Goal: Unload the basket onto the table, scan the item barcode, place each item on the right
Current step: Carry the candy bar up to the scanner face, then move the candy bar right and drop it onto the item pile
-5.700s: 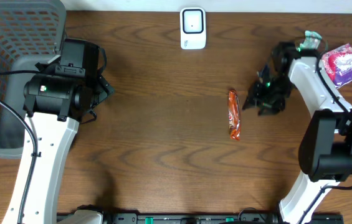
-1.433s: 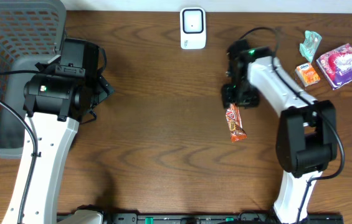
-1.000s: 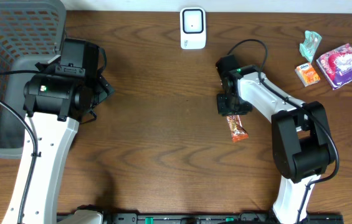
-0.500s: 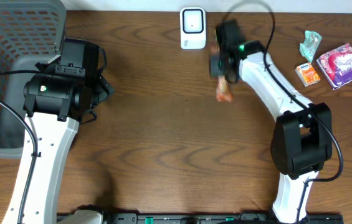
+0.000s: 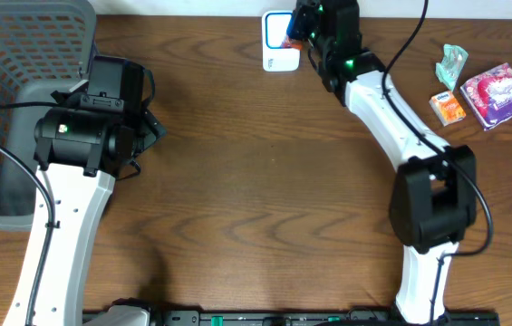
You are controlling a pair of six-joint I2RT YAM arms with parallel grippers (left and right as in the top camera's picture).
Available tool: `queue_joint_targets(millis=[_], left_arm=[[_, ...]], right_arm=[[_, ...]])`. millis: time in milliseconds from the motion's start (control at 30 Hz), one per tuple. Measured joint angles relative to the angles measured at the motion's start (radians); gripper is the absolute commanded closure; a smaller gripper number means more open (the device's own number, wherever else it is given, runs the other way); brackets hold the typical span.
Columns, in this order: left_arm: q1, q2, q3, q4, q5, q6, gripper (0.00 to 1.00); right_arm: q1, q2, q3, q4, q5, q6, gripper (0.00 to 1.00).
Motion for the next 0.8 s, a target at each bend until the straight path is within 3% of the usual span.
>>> queue_joint_targets(millis=[167,467,800], left_arm=[[0.000,0.000,0.000,0.001,0.000,0.000,0.02],[0.000,0.000,0.000,0.001,0.000,0.000,0.02],[0.000,0.000,0.000,0.001,0.000,0.000,0.02]], right_arm=[[0.001,0.130,0.031,0.018,0.004,0.056,0.99],[0.011,0.187,0.247,-0.303,0.023,0.003,0.99],[-0.117,0.051,0.379,-0.779,0.466,-0.242,0.99]])
